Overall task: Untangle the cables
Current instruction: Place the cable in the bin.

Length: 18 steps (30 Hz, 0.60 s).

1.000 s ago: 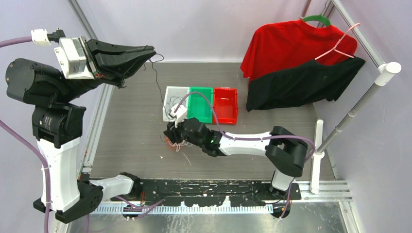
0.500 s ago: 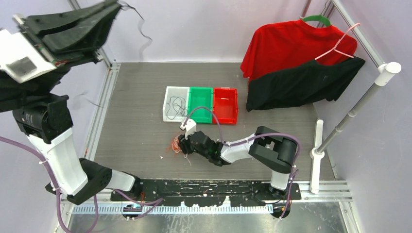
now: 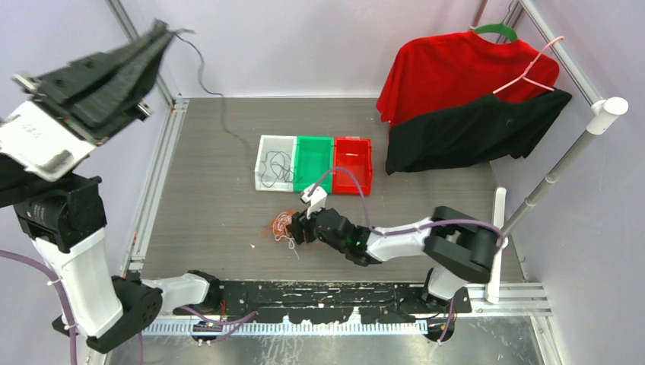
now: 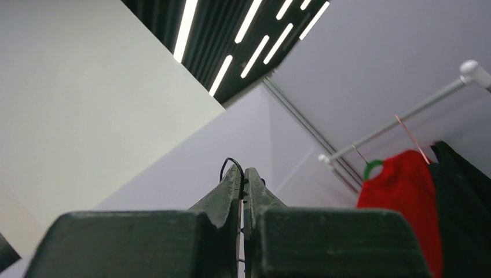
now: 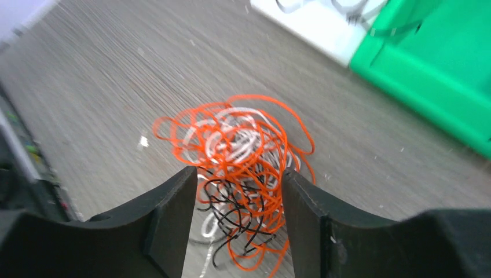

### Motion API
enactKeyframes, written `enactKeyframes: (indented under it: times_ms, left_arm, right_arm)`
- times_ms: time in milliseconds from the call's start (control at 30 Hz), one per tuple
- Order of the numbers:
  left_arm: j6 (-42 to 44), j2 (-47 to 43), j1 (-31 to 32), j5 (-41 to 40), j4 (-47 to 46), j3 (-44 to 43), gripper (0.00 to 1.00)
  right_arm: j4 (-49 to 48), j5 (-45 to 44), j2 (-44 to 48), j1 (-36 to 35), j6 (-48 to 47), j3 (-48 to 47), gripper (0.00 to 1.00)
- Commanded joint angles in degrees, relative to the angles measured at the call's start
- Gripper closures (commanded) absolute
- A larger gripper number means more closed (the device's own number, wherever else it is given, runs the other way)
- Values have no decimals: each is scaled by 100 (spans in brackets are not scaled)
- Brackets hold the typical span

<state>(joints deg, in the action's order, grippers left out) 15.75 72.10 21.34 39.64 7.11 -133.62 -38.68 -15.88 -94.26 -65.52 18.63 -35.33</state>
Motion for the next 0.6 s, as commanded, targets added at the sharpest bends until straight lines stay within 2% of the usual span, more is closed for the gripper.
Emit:
enactKeyframes:
  times_ms: [0,100,233,400,567]
  left_arm:
    - [418,-471,11,348,816,1119,100]
    - [568,-826,10,378,1024,2061,100]
    - [431,-1043,12,432,1103,2831,100]
    - [179,-1137,15,341,1077,3473,100]
    - [32,-1165,10,25,655,3952,100]
  right_arm:
    - [610,-1,1265,-14,-14,-244,38]
    - [1123,-17,1777,-7,-140,-425,36]
    - [1433,-172,2165,-6,-407,-703,36]
    - [1690,-469,2094,48,-705,-1117,35]
    - [1981,-32,1755,113,-699,-1198,35]
